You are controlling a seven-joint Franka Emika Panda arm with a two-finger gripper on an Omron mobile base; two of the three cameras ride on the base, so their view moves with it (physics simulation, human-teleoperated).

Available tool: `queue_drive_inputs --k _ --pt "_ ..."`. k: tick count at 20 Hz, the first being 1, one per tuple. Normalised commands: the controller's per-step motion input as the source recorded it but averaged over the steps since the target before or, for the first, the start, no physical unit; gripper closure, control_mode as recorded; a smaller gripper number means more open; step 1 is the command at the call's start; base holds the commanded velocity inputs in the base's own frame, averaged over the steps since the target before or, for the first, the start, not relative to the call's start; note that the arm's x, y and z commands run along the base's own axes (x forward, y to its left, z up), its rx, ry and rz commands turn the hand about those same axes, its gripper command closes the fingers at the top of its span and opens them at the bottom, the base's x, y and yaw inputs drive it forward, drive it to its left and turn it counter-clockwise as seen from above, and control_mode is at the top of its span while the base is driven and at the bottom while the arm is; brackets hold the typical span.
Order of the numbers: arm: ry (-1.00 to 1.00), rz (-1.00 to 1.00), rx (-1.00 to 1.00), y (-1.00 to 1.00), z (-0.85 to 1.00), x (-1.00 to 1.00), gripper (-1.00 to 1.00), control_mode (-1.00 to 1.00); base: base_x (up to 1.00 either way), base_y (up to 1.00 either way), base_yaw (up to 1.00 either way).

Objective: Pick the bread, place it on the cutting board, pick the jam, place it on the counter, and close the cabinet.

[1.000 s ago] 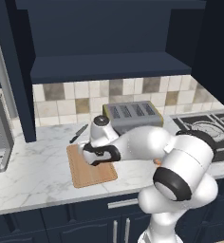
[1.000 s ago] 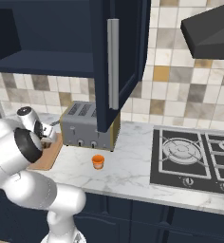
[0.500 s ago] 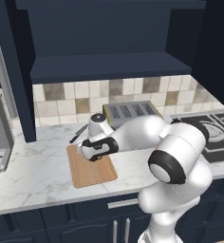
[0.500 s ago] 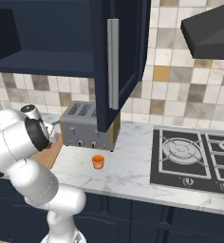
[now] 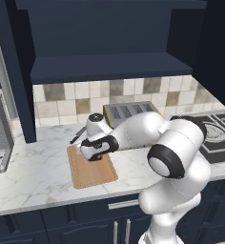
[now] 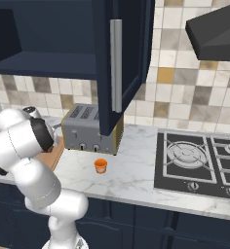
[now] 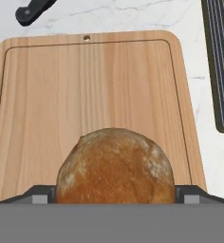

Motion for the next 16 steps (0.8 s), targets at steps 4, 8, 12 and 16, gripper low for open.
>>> queue_drive_inputs --k 4,8,12,16 --pt "0.05 0.00 0.00 0.02 -0.11 0.00 1.00 -1.00 0.00 0.00 0.00" --pt "0.02 0.00 0.00 0.00 0.00 0.00 -1.00 -1.00 0.00 0.00 0.00" --pt "0.01 0.00 0.00 0.00 0.00 0.00 -1.00 -1.00 0.00 0.00 0.00" --pt "-0.02 0.00 0.00 0.00 0.00 -0.06 -1.00 -1.00 0.00 0.00 0.00"
